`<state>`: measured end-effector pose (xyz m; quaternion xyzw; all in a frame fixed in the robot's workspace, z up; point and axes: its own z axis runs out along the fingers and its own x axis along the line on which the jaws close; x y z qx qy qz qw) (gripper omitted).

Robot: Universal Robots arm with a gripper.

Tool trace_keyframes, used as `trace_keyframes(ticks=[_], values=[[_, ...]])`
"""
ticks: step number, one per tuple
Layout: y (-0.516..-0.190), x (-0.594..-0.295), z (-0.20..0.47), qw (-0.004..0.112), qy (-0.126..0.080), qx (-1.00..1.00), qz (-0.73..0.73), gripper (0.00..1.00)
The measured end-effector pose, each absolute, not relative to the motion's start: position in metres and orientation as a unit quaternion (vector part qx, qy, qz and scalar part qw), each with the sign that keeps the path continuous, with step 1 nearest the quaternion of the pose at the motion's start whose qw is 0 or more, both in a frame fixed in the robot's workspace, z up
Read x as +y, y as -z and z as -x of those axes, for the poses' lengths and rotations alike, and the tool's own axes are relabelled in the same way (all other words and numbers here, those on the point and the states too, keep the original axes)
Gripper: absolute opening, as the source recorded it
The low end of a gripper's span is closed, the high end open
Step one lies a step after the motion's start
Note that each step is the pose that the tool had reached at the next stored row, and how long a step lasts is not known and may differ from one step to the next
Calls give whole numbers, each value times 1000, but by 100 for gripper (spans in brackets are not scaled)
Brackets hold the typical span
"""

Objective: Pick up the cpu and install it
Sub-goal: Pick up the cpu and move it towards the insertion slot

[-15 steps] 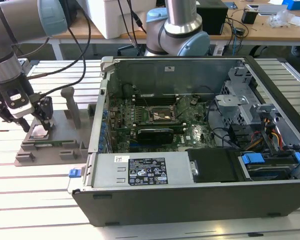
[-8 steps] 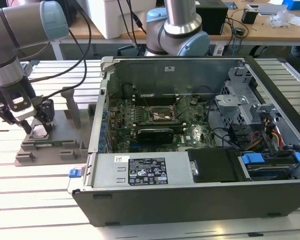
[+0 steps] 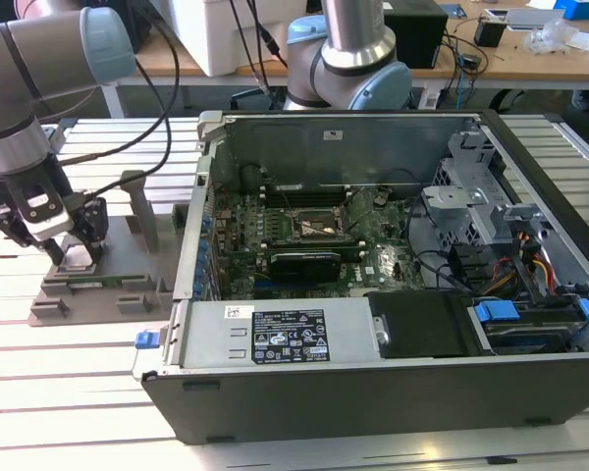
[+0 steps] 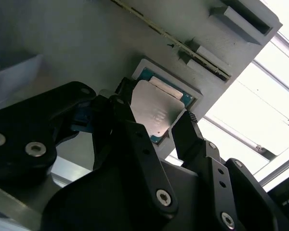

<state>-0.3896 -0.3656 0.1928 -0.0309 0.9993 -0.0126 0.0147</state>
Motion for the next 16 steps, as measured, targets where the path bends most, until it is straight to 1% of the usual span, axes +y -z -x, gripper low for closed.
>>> trace_keyframes(ticks=[4, 10, 11, 12, 16], values=[[-189, -366, 390, 15, 6, 999, 31, 60], [-187, -366, 391, 15, 5, 999, 31, 60], [-187, -366, 391, 15, 5, 999, 31, 59], [-187, -366, 390, 15, 5, 999, 31, 54], [-187, -366, 389, 15, 5, 999, 31, 54]])
